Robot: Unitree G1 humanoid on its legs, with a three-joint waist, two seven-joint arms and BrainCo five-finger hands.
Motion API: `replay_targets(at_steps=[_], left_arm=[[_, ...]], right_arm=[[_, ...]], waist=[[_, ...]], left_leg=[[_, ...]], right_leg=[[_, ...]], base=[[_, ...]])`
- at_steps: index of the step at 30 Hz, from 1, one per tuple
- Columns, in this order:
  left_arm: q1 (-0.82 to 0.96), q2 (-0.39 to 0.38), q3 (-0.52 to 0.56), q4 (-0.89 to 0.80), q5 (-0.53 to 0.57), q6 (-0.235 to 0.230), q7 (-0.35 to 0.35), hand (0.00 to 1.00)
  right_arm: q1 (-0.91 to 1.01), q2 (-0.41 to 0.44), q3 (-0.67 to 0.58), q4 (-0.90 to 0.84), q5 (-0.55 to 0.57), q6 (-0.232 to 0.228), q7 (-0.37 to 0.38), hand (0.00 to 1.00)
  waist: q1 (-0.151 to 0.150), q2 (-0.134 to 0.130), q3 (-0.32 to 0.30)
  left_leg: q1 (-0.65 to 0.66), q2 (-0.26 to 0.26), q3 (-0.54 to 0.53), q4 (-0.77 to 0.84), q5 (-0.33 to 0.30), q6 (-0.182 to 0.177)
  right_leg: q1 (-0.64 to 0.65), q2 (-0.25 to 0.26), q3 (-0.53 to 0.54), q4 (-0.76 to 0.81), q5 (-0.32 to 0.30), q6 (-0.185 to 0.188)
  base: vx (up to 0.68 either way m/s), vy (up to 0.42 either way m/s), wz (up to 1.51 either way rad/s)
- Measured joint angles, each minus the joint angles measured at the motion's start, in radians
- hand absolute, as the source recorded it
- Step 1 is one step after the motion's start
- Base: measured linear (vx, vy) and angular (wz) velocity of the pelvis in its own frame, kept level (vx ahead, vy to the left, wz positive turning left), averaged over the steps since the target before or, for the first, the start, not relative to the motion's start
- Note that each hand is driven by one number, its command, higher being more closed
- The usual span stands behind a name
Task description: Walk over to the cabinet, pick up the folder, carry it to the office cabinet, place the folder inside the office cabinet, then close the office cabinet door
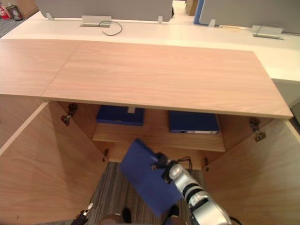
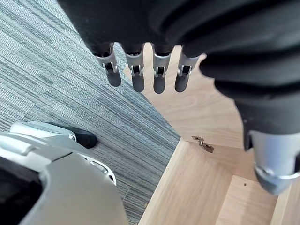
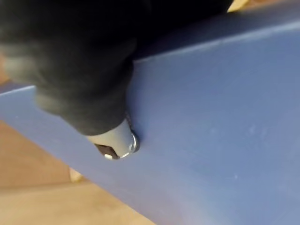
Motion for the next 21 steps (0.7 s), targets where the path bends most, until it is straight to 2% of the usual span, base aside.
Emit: replay_targets(at_steps=[2,3,6,7,8,9,11,14,16,19,21], left_arm=[[-0.001,-0.006,-0.001,-0.018,-0.001,0.001,-0.002,0.0],[-0.003,-0.012,-0.003,-0.037,-0.004,0.001,-0.006,0.0],[-0.002,-0.018,-0.005,-0.055,-0.012,0.001,-0.009,0.0],[-0.003,-0.019,-0.006,-0.056,-0.014,0.001,-0.009,0.0],[-0.004,-0.021,-0.009,-0.064,-0.02,0.002,-0.009,0.0],[-0.004,-0.023,-0.011,-0.073,-0.027,0.002,-0.01,0.0],[-0.004,-0.029,-0.017,-0.091,-0.041,0.002,-0.01,0.0],[-0.005,-0.03,-0.021,-0.092,-0.048,0.002,-0.01,0.0],[-0.007,-0.029,-0.021,-0.092,-0.049,0.002,-0.006,0.0],[-0.011,-0.029,-0.019,-0.093,-0.052,0.002,0.002,0.0],[-0.024,-0.032,-0.016,-0.094,-0.054,0.002,0.016,0.0]], right_arm=[[-0.019,0.002,-0.047,0.021,0.17,0.015,-0.016,1.0],[-0.028,0.007,-0.103,0.04,0.4,0.022,-0.04,1.0],[-0.046,0.039,-0.225,0.038,0.671,0.02,-0.063,1.0],[-0.054,0.043,-0.24,0.035,0.727,0.018,-0.066,1.0],[-0.067,0.048,-0.266,0.024,0.85,0.01,-0.069,1.0],[-0.072,0.052,-0.291,0.012,0.9,0.008,-0.07,1.0],[-0.088,0.07,-0.369,-0.032,1.068,-0.021,-0.077,1.0],[-0.112,0.082,-0.453,-0.101,1.232,-0.067,-0.086,1.0],[-0.128,0.085,-0.536,-0.179,1.346,-0.139,-0.088,1.0],[-0.141,0.074,-0.588,-0.229,1.383,-0.217,-0.1,1.0],[-0.141,0.078,-0.624,-0.271,1.421,-0.265,-0.111,1.0]], waist=[[-0.001,0.002,0.01],[-0.001,0.002,0.014],[-0.002,0.002,0.015],[-0.004,0.005,0.016],[-0.006,0.005,0.018],[-0.006,0.007,0.021],[-0.007,0.008,0.026],[-0.007,0.013,0.03],[-0.008,0.014,0.031],[-0.01,0.015,0.032],[-0.01,0.028,0.064]], left_leg=[[0.0,-0.006,-0.004,-0.004,0.006,-0.002],[0.0,-0.014,-0.012,-0.021,0.021,-0.002],[-0.006,-0.02,-0.013,-0.048,0.04,-0.004],[-0.008,-0.022,-0.013,-0.054,0.045,-0.004],[-0.019,-0.024,-0.013,-0.057,0.048,-0.006],[-0.022,-0.024,-0.012,-0.059,0.049,-0.008],[-0.035,-0.023,-0.013,-0.06,0.059,-0.009],[-0.037,-0.021,-0.011,-0.06,0.059,-0.009],[-0.045,-0.021,-0.01,-0.059,0.059,-0.01],[-0.076,-0.017,-0.01,-0.03,0.048,-0.016],[-0.144,0.005,-0.01,0.104,-0.01,-0.017]], right_leg=[[-0.01,-0.012,-0.005,0.026,-0.013,0.002],[-0.021,-0.028,-0.021,0.054,-0.028,0.005],[-0.052,-0.048,-0.025,0.093,-0.045,0.006],[-0.057,-0.05,-0.027,0.096,-0.045,0.006],[-0.07,-0.057,-0.031,0.101,-0.046,0.005],[-0.074,-0.061,-0.032,0.103,-0.046,0.005],[-0.084,-0.065,-0.039,0.107,-0.044,0.007],[-0.085,-0.064,-0.04,0.106,-0.044,0.007],[-0.09,-0.064,-0.043,0.104,-0.044,0.007],[-0.108,-0.066,-0.044,0.106,-0.044,0.007],[-0.121,-0.063,-0.048,0.129,-0.048,0.003]], base=[[-0.02,0.023,0.15],[-0.02,0.01,0.22],[-0.02,0.001,0.15],[-0.03,0.009,0.13],[-0.02,0.016,0.1],[-0.02,0.024,0.1],[0.01,0.02,0.1],[0.02,0.013,0.02],[0.04,0.033,0.04],[0.02,0.025,0.05],[-0.03,-0.004,0.04]])
